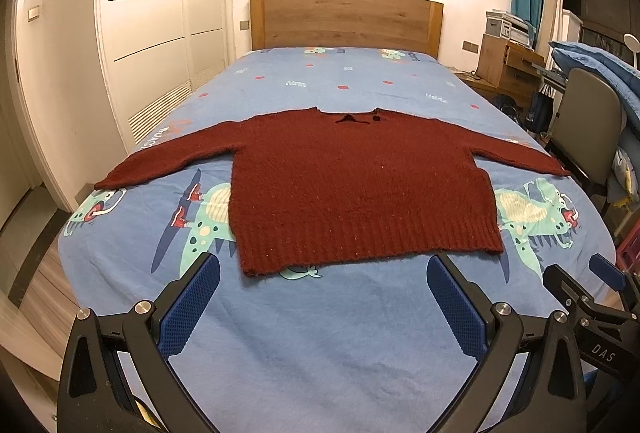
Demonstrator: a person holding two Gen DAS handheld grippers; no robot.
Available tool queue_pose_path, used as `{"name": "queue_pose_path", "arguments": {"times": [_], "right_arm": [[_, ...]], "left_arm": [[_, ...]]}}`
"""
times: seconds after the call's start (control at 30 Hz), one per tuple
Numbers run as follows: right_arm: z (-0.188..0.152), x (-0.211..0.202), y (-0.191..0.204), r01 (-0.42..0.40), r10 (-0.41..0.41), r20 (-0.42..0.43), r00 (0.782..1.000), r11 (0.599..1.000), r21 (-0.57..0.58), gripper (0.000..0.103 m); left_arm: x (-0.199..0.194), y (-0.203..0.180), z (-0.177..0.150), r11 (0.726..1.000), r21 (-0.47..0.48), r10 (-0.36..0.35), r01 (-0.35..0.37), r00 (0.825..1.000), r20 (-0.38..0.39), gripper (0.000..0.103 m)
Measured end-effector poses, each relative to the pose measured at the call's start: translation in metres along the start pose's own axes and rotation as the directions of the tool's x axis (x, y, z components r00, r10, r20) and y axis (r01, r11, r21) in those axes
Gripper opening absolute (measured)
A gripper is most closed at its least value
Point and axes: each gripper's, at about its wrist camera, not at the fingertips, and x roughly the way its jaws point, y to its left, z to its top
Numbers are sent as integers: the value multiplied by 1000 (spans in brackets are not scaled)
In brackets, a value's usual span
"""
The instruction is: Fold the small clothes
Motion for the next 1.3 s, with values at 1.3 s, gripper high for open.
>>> {"name": "queue_pose_path", "arguments": {"times": [1.3], "right_arm": [[-5,30,-21,-6,12,-72,997,997,79,103]], "left_arm": [[34,-7,-1,999,45,7,-5,998,-63,102]]}}
